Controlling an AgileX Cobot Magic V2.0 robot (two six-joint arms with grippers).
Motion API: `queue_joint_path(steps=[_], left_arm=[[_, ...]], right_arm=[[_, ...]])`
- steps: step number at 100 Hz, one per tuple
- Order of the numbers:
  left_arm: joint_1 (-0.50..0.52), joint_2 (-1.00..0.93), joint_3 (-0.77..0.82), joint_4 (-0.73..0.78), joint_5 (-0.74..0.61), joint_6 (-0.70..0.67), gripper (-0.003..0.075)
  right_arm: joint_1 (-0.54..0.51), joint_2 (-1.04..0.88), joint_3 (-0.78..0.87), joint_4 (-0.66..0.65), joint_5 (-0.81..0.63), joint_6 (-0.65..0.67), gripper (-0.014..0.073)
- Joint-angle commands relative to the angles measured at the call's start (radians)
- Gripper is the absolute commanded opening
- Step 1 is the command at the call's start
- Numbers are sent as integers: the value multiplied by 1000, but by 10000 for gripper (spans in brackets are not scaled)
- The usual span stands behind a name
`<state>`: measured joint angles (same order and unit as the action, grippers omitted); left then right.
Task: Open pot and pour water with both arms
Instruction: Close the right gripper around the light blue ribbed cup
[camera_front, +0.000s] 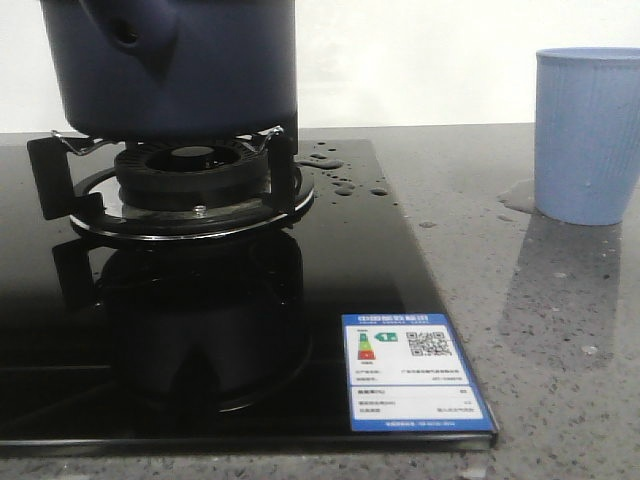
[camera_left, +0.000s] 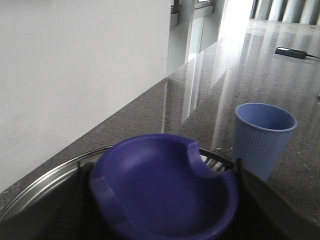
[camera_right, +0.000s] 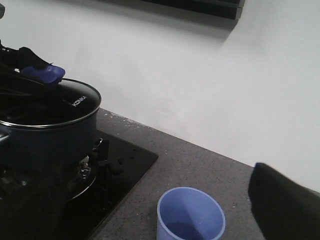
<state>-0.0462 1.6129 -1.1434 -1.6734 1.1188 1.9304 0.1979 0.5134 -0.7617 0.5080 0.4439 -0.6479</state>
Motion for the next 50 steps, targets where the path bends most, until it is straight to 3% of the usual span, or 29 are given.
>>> queue_joint_path(steps=[1, 7, 27, 50], left_arm=[[-5, -31, -38, -77, 43, -1, 321], [-5, -31, -51, -79, 52, -1, 291], [7, -60, -92, -95, 89, -9, 291], [17, -183, -117, -107, 100, -81, 295]], right_arm=[[-1, 11, -32, 24, -61, -10, 666], [-1, 11, -32, 25, -52, -10, 666], [-1, 11, -26, 35, -44, 18, 666], [-1, 23, 123, 35, -199, 18, 666]])
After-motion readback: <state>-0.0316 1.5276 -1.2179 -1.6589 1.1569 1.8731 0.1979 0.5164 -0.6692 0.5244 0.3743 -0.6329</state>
